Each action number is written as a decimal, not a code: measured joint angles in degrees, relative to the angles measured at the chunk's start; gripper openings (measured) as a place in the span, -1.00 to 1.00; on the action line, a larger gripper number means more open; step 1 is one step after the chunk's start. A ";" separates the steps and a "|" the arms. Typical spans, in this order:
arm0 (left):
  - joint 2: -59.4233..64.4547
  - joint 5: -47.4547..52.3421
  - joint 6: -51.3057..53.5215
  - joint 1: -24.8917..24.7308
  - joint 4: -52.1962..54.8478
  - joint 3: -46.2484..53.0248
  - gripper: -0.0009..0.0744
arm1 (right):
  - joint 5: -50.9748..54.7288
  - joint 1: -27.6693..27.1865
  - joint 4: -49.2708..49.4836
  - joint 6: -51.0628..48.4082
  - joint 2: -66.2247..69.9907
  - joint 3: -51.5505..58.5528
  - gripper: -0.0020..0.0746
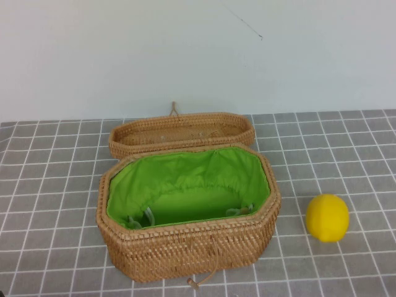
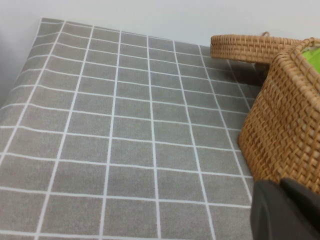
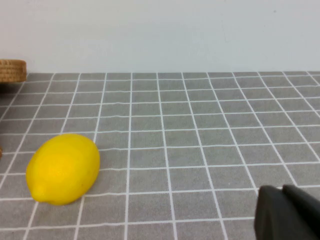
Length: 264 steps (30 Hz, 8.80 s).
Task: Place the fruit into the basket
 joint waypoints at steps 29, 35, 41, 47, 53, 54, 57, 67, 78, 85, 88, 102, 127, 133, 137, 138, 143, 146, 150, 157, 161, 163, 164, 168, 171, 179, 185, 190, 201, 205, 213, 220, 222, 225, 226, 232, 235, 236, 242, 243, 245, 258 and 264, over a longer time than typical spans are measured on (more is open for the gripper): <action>0.00 0.12 0.00 0.00 0.25 0.00 -0.97 | -12.98 0.00 6.04 0.00 0.09 0.00 -0.95; 0.00 0.20 0.00 0.00 0.25 0.00 -0.97 | -22.26 0.00 6.30 0.00 0.09 0.00 -0.95; 0.00 0.25 0.00 0.00 0.25 0.00 -0.97 | -38.72 0.00 6.77 1.00 0.09 -0.07 -0.95; 0.00 0.25 0.00 0.00 0.25 0.00 -0.97 | -39.29 0.00 5.23 4.18 0.09 -4.42 -0.90; 0.00 0.25 0.00 0.00 0.25 0.00 -0.97 | -20.52 0.00 -2.60 4.06 2.77 -20.69 -0.95; 0.00 0.35 0.00 0.00 0.25 0.00 -0.97 | -17.42 0.00 -2.60 4.06 4.93 -23.15 -0.95; 0.00 0.35 0.00 0.00 0.25 0.00 -0.97 | 0.82 0.00 -1.77 5.22 11.76 -31.88 -0.95; 0.00 0.35 0.00 0.00 0.25 0.00 -0.97 | 27.66 0.00 13.23 2.42 34.97 -52.80 -0.95; 0.00 0.23 0.00 0.00 0.25 0.00 -0.97 | 16.26 0.00 32.57 -5.97 42.70 -53.02 -0.95; 0.00 0.23 0.00 0.00 0.25 0.00 -0.97 | 28.36 1.50 42.27 -18.00 53.64 -57.71 -0.94; 0.00 0.23 0.00 0.00 0.25 0.00 -0.97 | 32.12 4.07 34.10 -10.80 58.23 -62.59 -0.94; 0.00 0.23 0.00 0.00 0.02 0.00 -0.97 | 48.84 27.22 -14.77 29.75 77.22 -80.19 -0.94; 0.00 0.26 0.00 0.00 -2.52 0.00 -0.97 | 47.73 28.39 -8.66 42.29 100.60 -80.97 0.81; 0.00 0.26 0.00 0.00 -2.78 0.00 -0.97 | 47.41 28.25 -8.52 43.54 106.60 -80.97 0.84; 0.00 0.41 0.00 0.00 -2.78 0.00 -0.97 | 47.11 27.05 -7.67 43.54 109.71 -80.97 0.85; 0.00 0.41 0.00 0.00 -2.78 0.00 -0.97 | 46.88 26.80 -7.67 43.64 110.31 -80.97 0.85; 0.00 0.41 0.00 0.00 -2.78 0.00 -0.97 | 44.92 26.26 -8.69 43.62 112.43 -81.08 0.85; 0.00 0.41 0.00 0.00 -2.78 0.00 -0.97 | 44.21 26.26 -8.96 43.50 113.68 -81.08 0.85; 0.00 0.41 0.00 0.00 -2.78 0.00 -0.97 | 43.45 26.26 -9.29 41.29 115.09 -81.08 0.81; 0.00 0.41 0.00 0.00 -2.78 0.00 -0.97 | 44.22 26.26 -9.64 38.78 115.09 -83.07 0.39; 0.00 0.41 0.00 0.00 -2.78 0.00 -0.97 | 48.68 26.26 -14.01 37.52 114.70 -89.41 0.38; 0.00 0.41 0.00 0.00 -2.78 0.00 -0.97 | 51.68 26.26 -15.77 36.04 113.94 -93.73 0.38; 0.00 0.41 0.00 0.00 -2.78 0.00 -0.97 | 52.57 26.26 -16.05 34.85 113.46 -96.42 0.38; 0.00 0.41 0.00 0.00 -2.78 0.00 -0.97 | 52.96 26.89 -13.10 27.97 112.79 -108.25 0.38; 0.00 0.41 0.00 0.00 -2.78 0.00 -0.97 | 53.07 29.76 -8.45 24.67 112.71 -114.18 0.37; 0.00 0.41 0.00 0.00 -2.78 0.00 -0.97 | 53.41 41.80 -7.23 23.51 114.08 -118.50 0.37; 0.00 0.41 0.00 0.00 -2.78 0.00 -0.97 | 53.43 46.09 -7.13 23.37 118.01 -118.50 0.37; 0.00 0.41 0.00 0.00 -2.78 0.00 -0.97 | 53.43 46.21 -7.13 23.37 121.75 -118.40 0.43; 0.00 0.41 0.00 0.00 -2.78 0.00 -0.97 | 53.43 46.21 -7.39 24.36 122.83 -118.40 0.63; 0.00 0.41 0.00 0.00 -2.78 0.00 -0.97 | 53.43 46.21 -7.47 24.36 122.83 -118.40 0.67; 0.00 0.41 0.00 0.00 -2.78 0.00 -0.97 | 53.43 46.21 -7.47 22.64 122.83 -118.40 0.85; 0.00 0.41 0.00 0.00 -2.78 0.00 -0.97 | 53.43 46.21 -7.47 22.44 122.49 -118.40 0.67; 0.00 0.41 0.00 0.00 -2.78 0.00 -0.97 | 53.43 46.21 -7.02 21.22 121.73 -118.40 0.28; 0.00 0.41 0.00 0.00 -2.78 0.00 -0.97 | 53.43 46.21 -6.23 19.78 120.22 -118.40 -0.46; 0.00 0.41 0.00 0.00 -2.78 0.00 -0.97 | 53.43 46.21 -6.23 19.25 119.71 -118.40 -0.63; 0.00 0.51 0.00 0.00 -2.78 0.00 -0.97 | 53.43 46.21 -5.36 10.10 115.60 -118.40 -0.91; 0.00 0.51 0.00 0.00 -2.78 0.00 -0.97 | 53.43 46.21 -5.34 8.77 114.12 -118.40 -0.93; 0.00 0.51 0.00 0.00 -2.78 0.00 -0.97 | 53.43 46.21 -5.34 7.71 113.43 -118.40 -0.94; 0.00 0.51 0.00 0.00 -2.78 0.00 -0.97 | 53.43 46.21 -5.25 4.16 105.31 -114.36 -0.94; 0.00 0.51 0.00 0.00 -2.78 0.00 -0.97 | 53.22 46.21 -5.25 3.92 102.89 -112.12 -0.94; 0.00 0.51 0.00 0.00 -2.78 0.00 -0.97 | 49.96 46.21 -4.85 2.69 98.09 -105.99 -0.94; 0.00 0.53 0.00 0.00 -2.78 0.00 -0.97 | 26.41 46.21 -4.82 2.65 63.50 -67.58 -0.94; 0.00 0.53 0.00 0.00 -2.78 0.00 -0.97 | 28.74 46.21 -4.82 2.54 59.62 -66.35 -0.94</action>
